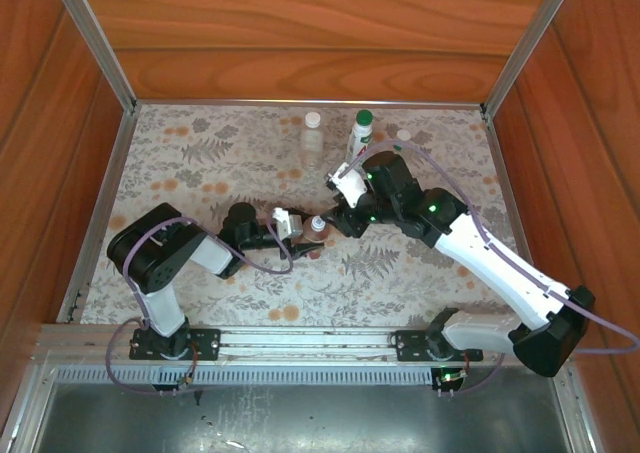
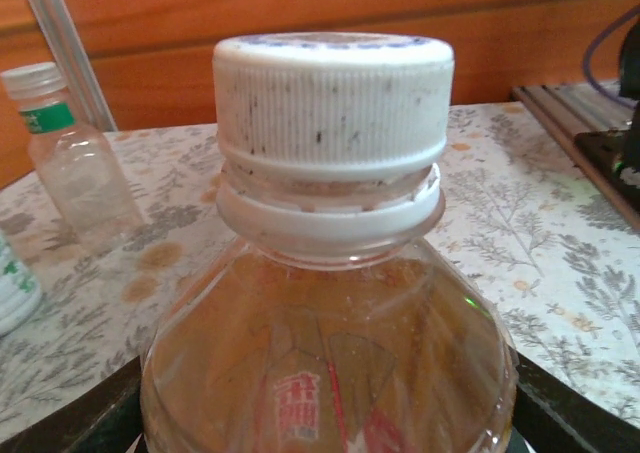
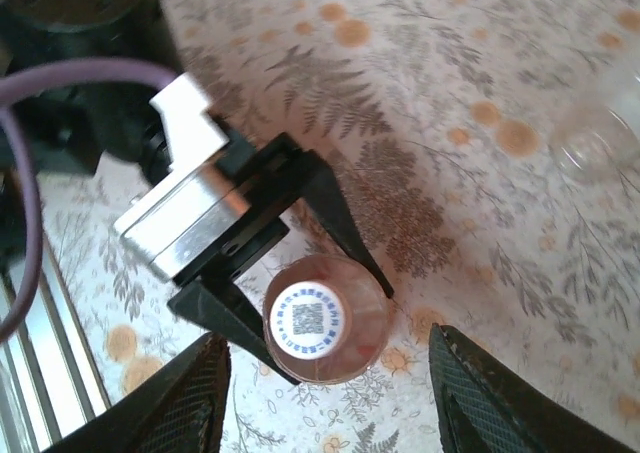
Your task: Screw on the bottle caps
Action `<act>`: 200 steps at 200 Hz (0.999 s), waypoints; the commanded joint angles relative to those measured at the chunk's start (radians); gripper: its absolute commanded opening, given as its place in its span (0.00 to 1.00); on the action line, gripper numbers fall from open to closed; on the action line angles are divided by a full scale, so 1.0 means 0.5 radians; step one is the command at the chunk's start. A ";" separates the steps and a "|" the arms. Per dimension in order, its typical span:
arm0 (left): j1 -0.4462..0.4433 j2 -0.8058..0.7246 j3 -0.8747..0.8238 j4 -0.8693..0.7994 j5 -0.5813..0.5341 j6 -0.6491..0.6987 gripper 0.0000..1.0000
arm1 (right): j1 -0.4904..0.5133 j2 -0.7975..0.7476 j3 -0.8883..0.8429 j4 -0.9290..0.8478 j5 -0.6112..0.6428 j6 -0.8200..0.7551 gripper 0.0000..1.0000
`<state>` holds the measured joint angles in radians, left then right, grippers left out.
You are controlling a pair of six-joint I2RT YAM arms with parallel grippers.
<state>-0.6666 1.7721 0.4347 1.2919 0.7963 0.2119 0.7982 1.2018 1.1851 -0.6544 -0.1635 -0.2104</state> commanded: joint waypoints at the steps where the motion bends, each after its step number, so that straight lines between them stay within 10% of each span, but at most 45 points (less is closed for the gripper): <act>1: 0.013 -0.058 -0.008 -0.012 0.169 0.002 0.66 | -0.001 0.039 0.046 -0.168 -0.274 -0.682 0.58; 59: 0.014 -0.139 0.010 -0.011 0.381 -0.058 0.66 | -0.047 0.179 0.097 -0.297 -0.688 -1.122 0.54; 200: 0.011 -0.188 0.004 -0.013 0.462 -0.096 0.67 | -0.099 0.319 0.102 -0.134 -0.699 -1.118 0.46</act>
<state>-0.6647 1.7031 0.4343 1.2610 0.9981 0.1761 0.7650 1.3552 1.2228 -0.7322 -0.4938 -0.7551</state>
